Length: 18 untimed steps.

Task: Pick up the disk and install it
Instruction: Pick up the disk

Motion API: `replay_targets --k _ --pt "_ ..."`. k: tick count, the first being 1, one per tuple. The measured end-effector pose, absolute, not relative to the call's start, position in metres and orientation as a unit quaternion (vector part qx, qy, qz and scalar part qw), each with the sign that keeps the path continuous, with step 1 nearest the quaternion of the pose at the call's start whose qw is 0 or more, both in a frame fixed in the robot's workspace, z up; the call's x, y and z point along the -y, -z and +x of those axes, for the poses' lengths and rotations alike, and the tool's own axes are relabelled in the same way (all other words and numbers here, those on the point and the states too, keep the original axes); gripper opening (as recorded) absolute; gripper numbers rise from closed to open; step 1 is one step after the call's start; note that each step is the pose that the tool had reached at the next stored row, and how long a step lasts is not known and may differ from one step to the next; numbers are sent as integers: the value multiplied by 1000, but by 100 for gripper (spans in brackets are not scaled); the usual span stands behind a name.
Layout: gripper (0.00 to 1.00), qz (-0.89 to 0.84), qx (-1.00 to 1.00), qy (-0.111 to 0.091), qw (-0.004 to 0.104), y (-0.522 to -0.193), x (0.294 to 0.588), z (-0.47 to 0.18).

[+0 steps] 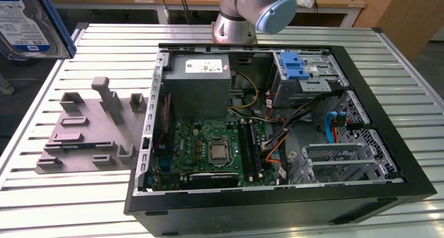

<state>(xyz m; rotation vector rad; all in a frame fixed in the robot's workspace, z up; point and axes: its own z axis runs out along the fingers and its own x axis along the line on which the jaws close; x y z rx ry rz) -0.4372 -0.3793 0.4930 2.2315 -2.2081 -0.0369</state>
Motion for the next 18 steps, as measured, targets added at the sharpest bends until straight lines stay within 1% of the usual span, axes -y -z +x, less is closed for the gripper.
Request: replay_targets --k 13,18 --pt "36 711 703 12 1 -493 403 -437" --pt "36 711 703 11 1 -493 406 -437"
